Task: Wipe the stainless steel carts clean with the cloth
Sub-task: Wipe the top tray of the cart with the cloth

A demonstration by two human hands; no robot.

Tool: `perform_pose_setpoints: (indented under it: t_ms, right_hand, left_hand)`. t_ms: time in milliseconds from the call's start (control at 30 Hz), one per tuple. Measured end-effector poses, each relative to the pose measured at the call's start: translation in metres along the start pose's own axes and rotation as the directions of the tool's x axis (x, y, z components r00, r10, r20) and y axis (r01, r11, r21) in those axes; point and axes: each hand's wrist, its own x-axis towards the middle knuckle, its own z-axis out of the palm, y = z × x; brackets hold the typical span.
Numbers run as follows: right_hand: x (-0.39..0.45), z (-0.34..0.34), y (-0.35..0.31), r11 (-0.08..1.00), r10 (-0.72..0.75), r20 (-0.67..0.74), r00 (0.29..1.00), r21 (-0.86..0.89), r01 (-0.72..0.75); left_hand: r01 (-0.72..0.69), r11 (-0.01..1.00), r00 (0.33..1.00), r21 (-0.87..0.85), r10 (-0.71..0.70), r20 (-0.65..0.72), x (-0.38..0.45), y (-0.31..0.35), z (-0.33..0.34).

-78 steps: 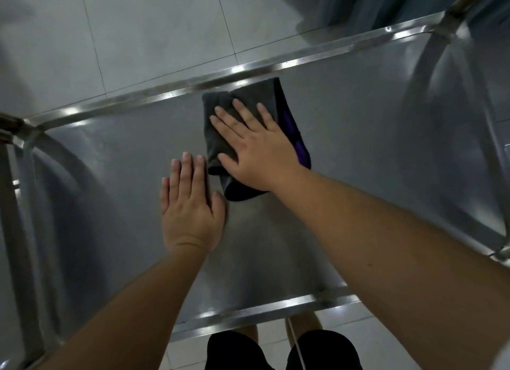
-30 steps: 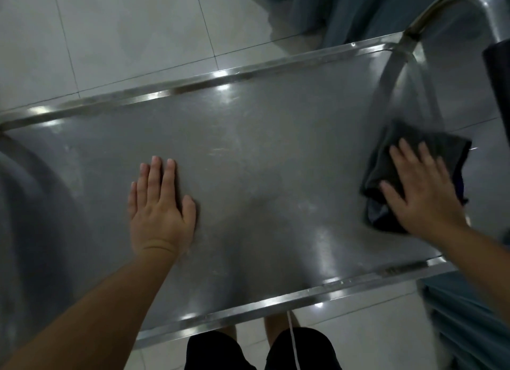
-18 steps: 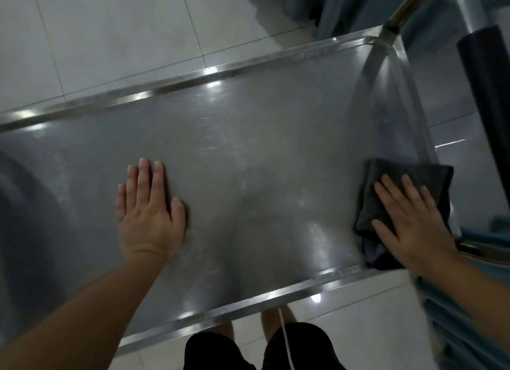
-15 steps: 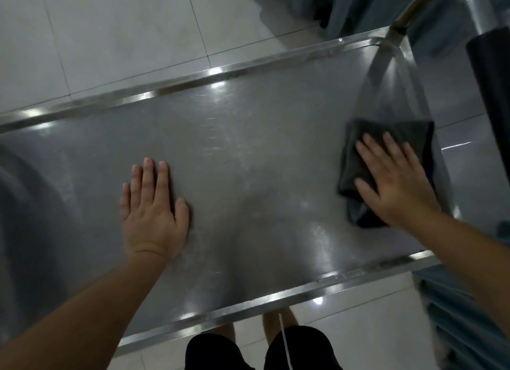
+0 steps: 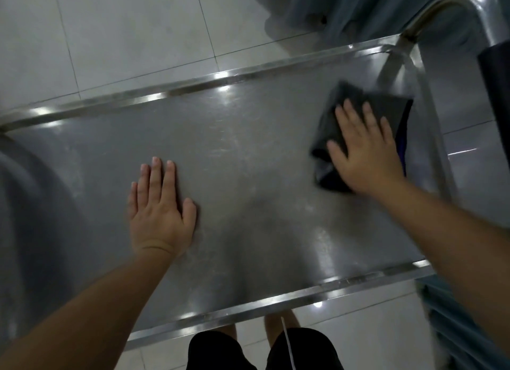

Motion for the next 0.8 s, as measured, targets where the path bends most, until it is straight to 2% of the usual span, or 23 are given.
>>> perform_pose_setpoints:
  t_ms: [167, 267, 367, 567, 700, 800]
  right_hand:
    - [-0.188, 0.039, 0.004, 0.996, -0.058, 0.139, 0.989, -0.056, 0.066]
    - [-0.224, 0.043, 0.005, 0.993, -0.051, 0.211, 0.976, -0.092, 0.071]
    - [-0.197, 0.040, -0.004, 0.990, -0.072, 0.204, 0.976, -0.102, 0.095]
    - [-0.058, 0.028, -0.066, 0.994, -0.088, -0.001, 0.996, -0.070, 0.088]
    - [0.056, 0.007, -0.096, 0.997, -0.075, -0.018, 0.997, 0.002, 0.075]
    - [0.108, -0.007, -0.115, 0.998, -0.013, -0.037, 0.999, 0.057, 0.015]
  left_hand:
    - [0.007, 1.000, 1.000, -0.017, -0.007, 0.012, 0.000, 0.004, -0.004]
    - [0.003, 1.000, 1.000, -0.027, -0.004, -0.010, -0.002, 0.006, -0.004]
    - [-0.005, 1.000, 1.000, -0.027, 0.005, -0.006, -0.003, 0.006, -0.003]
    - [0.002, 1.000, 1.000, 0.004, -0.002, 0.021, -0.002, 0.006, -0.004]
    - [-0.002, 1.000, 0.999, 0.015, 0.001, 0.033, -0.001, 0.007, -0.006]
    - [-0.005, 1.000, 0.999, 0.024, 0.004, 0.038, -0.001, 0.006, -0.007]
